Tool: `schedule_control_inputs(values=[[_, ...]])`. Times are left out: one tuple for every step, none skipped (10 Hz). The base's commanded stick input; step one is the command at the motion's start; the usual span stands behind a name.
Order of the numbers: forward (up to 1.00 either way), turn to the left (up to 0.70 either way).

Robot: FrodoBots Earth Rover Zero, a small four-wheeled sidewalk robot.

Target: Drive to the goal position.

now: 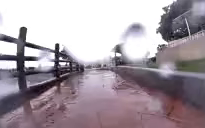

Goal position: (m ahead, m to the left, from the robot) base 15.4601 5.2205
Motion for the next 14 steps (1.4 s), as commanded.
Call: schedule_control_inputs(values=[[1.00,0.00],[1.00,0.00],[1.00,0.00],[1.00,0.00],[1.00,0.00],[1.00,0.00],[1.00,0.00],[1.00,0.00],[1.00,0.00],[1.00,0.00],[1.00,0.00],[1.00,0.00],[1.00,0.00],[1.00,0.00]])
